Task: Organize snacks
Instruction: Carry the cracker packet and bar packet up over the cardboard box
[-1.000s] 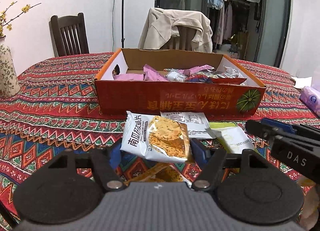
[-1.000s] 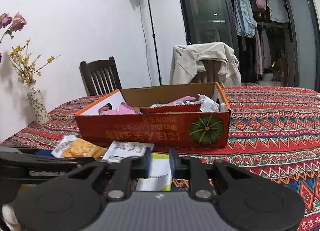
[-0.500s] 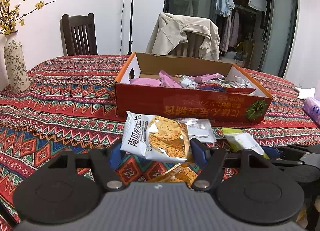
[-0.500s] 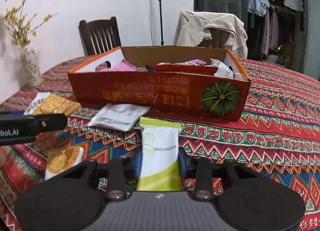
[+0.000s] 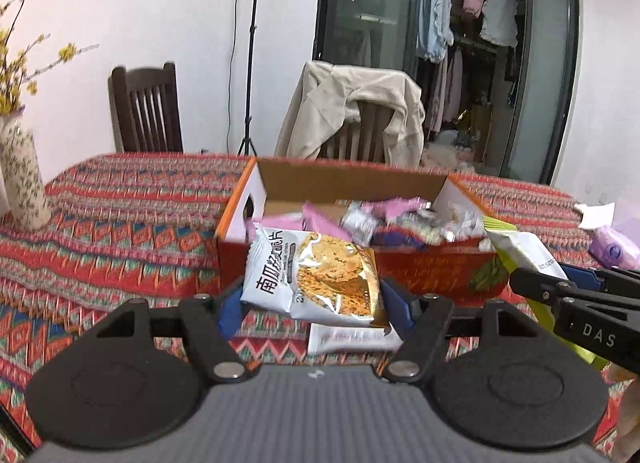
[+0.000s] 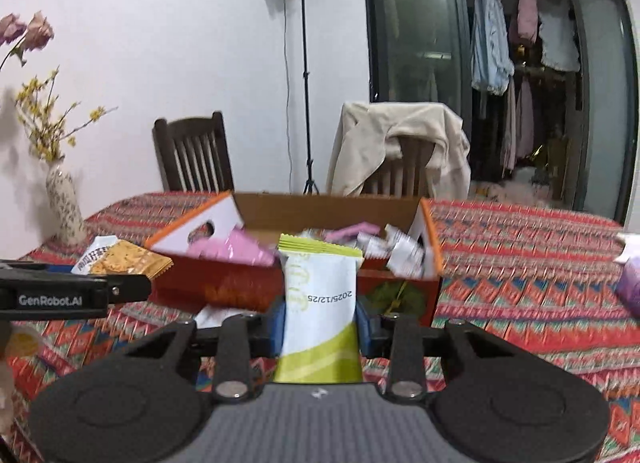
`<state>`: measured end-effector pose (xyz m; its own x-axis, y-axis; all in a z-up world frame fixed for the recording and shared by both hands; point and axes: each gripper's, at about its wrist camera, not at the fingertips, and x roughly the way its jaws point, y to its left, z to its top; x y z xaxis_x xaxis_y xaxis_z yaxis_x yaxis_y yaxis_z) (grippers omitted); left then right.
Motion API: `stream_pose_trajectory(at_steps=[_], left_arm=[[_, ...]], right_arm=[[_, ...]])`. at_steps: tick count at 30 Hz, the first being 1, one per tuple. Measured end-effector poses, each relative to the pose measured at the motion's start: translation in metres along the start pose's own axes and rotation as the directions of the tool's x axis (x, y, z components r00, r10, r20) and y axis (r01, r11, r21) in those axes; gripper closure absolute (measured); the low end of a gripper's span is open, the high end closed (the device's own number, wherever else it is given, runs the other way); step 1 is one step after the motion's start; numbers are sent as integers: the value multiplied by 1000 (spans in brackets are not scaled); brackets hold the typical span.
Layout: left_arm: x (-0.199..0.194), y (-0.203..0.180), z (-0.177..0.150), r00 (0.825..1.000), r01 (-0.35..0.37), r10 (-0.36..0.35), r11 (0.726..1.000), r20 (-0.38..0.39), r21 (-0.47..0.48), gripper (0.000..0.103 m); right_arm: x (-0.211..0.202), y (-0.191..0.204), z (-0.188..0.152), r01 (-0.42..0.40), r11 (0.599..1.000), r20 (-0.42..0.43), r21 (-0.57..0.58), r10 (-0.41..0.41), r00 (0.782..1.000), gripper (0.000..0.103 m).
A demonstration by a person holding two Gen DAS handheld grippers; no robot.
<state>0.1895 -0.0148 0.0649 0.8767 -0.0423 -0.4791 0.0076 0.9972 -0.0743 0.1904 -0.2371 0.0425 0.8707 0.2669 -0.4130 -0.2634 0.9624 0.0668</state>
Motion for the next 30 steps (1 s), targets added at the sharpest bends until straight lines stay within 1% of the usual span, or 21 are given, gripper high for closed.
stream_pose_trajectory(at_steps=[9, 18, 25, 30], left_arm=[[20, -14, 47, 998, 4, -5, 1000, 59, 16, 32], [55, -19, 83, 995, -20, 21, 1000, 95, -6, 32], [94, -15, 95, 993, -54, 58, 998, 106, -37, 32], [123, -6, 88, 994, -59, 63, 997, 84, -55, 32]], right_arm=[[19, -7, 44, 24, 1000, 60, 3, -24, 998, 69], [59, -7, 77, 41, 999, 92, 8, -42, 995, 69], [92, -14, 86, 52, 998, 127, 43, -57, 990, 69], [115, -16, 80, 58, 997, 125, 45, -64, 990, 69]])
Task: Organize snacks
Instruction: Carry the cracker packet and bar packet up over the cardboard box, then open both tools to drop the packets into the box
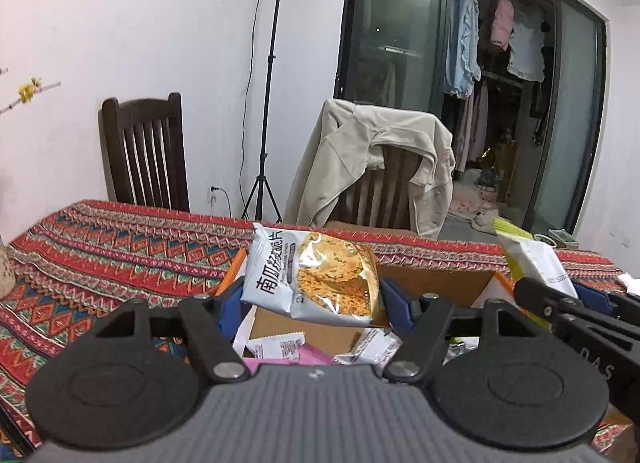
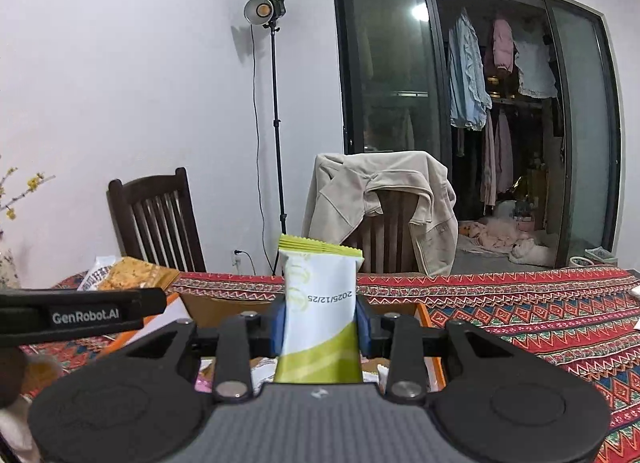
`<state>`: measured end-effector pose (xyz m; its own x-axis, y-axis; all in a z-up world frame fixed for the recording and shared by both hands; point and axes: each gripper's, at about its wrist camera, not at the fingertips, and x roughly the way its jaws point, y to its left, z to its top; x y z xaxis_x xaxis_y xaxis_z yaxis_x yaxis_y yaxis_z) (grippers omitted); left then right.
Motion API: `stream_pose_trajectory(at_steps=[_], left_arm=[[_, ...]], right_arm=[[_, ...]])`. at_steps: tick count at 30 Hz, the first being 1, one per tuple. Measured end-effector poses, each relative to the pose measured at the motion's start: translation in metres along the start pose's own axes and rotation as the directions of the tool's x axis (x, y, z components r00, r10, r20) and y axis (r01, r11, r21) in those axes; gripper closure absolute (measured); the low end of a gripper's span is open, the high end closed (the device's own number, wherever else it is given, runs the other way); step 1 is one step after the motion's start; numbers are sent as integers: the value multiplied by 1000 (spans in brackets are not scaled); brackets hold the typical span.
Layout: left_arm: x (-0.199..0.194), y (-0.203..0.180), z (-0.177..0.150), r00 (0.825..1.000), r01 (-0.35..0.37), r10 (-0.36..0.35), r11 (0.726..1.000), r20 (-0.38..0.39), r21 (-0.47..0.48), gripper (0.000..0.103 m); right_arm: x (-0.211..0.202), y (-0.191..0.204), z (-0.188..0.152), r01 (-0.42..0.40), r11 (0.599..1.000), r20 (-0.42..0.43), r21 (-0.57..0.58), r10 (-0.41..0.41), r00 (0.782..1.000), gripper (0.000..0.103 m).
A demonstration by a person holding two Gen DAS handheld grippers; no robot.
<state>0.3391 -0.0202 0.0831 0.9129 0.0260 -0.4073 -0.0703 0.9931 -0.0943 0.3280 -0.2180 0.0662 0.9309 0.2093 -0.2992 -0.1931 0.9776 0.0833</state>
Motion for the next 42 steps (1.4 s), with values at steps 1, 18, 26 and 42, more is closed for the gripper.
stream_pose_trajectory(at_steps=[1, 18, 26, 42], left_arm=[[5, 3, -3, 1000, 1, -1, 1000, -3, -4, 32], [19, 12, -23, 1000, -7, 7, 1000, -14, 3, 0], [23, 18, -22, 999, -36, 36, 999, -23, -28, 0], [-17, 20, 3, 1000, -3, 4, 999, 14, -37, 0]], right_arm=[[3, -1, -3, -4, 1000, 2, 5, 4, 1000, 69], [27, -26, -23, -27, 996, -61, 84, 32, 998, 20], [27, -29, -25, -22, 994, -72, 112, 30, 997, 0], [-5, -15, -8, -17, 998, -41, 68, 19, 999, 0]])
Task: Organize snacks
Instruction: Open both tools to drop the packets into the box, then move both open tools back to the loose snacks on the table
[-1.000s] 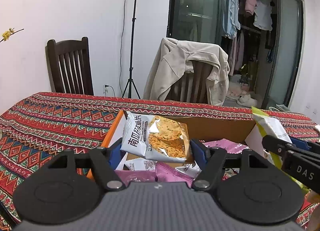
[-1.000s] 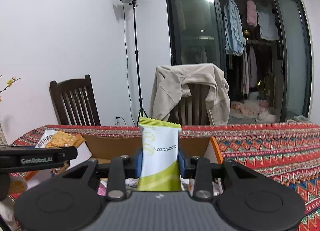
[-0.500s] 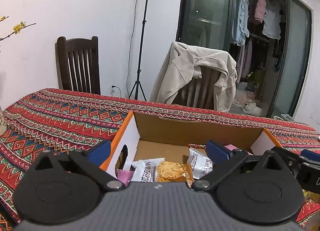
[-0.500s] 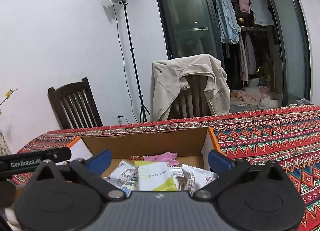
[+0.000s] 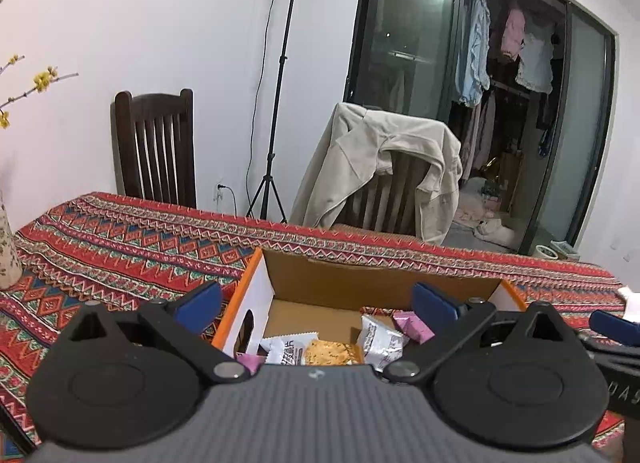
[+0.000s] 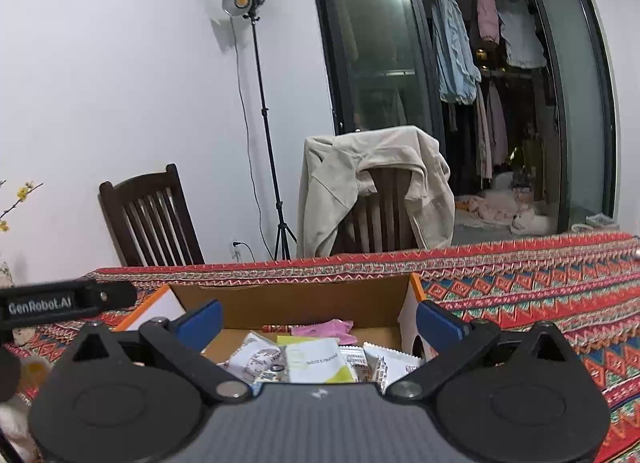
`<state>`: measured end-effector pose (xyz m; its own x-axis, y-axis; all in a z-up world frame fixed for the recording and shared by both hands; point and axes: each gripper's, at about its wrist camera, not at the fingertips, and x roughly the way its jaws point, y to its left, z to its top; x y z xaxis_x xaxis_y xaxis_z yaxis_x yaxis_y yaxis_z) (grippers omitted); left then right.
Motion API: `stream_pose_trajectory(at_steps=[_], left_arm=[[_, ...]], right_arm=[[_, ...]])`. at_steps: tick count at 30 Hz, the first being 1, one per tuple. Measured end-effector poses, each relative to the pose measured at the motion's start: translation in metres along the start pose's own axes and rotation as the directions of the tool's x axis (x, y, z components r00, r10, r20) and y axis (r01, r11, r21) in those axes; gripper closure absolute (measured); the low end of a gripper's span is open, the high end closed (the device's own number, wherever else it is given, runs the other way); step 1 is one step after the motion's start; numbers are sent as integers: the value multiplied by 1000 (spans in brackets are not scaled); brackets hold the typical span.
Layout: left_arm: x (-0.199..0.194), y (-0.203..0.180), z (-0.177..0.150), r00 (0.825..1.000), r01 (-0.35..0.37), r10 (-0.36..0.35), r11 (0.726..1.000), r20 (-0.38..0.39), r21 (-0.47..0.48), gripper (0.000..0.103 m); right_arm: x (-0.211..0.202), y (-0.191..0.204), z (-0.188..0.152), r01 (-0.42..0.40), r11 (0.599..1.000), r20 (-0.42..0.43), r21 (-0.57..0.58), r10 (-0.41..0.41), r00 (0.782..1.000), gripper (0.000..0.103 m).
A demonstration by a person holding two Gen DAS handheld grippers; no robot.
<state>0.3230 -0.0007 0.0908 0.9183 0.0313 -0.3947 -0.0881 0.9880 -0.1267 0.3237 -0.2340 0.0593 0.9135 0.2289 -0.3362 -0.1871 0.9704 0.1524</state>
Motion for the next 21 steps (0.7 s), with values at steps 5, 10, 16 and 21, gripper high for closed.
stream_pose_trajectory(at_steps=[5, 10, 16, 21], left_arm=[[-28, 5, 2, 1000, 8, -8, 1000, 11, 23, 0], [-56, 18, -9, 1000, 16, -15, 999, -6, 33, 0], [-91, 34, -32, 999, 22, -21, 999, -32, 33, 0], [-114, 48, -53, 998, 25, -23, 999, -51, 36, 0]], right_arm=[[-27, 8, 1, -19, 1000, 4, -24, 19, 1000, 0], [-57, 19, -7, -38, 998, -6, -47, 38, 999, 0], [-88, 35, -28, -62, 996, -45, -68, 59, 997, 0], [-109, 52, -54, -79, 992, -91, -100, 70, 993, 0]])
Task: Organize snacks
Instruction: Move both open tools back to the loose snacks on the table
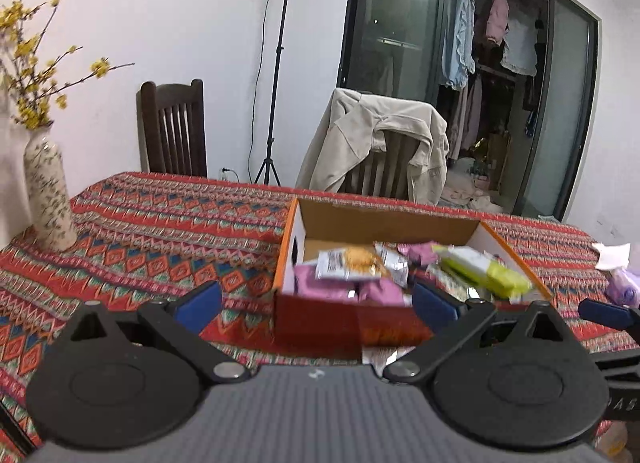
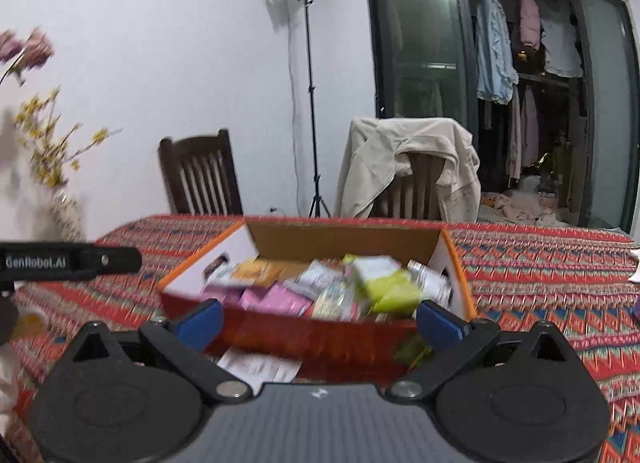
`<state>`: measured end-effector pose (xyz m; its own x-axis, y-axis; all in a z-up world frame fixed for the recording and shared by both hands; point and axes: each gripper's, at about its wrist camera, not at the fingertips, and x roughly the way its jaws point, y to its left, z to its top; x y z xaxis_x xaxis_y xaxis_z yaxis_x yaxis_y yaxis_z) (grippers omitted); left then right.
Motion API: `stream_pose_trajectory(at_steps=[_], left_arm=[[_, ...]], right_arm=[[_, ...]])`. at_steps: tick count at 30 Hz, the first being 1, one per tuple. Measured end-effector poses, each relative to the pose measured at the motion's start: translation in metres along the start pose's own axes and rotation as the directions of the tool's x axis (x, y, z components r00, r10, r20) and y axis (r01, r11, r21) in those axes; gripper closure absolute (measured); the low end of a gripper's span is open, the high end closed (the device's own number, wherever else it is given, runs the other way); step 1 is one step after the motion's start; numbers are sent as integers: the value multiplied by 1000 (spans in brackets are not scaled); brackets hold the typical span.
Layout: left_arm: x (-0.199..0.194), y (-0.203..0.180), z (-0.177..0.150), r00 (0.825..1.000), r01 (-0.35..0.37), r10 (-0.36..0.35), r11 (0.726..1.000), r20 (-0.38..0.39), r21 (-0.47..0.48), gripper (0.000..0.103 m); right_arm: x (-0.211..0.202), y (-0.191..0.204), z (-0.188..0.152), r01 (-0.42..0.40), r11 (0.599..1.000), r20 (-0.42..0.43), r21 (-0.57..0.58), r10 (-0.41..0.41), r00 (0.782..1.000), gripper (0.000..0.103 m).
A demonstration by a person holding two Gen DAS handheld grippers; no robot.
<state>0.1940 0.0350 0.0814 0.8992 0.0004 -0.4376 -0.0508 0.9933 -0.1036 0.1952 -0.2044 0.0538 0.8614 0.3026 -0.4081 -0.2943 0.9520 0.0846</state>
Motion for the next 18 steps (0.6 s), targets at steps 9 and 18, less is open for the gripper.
stream_pose_trajectory(at_steps=[9, 18], left_arm=[[-31, 26, -41, 998, -20, 20, 1000, -56, 5, 0], [-59, 50, -76, 995, -44, 44, 999, -87, 2, 0]], right_arm=[[-15, 29, -41, -29, 1000, -90, -8, 29, 996, 0], [-16, 51, -68, -69, 998, -190, 12, 71, 979, 0]])
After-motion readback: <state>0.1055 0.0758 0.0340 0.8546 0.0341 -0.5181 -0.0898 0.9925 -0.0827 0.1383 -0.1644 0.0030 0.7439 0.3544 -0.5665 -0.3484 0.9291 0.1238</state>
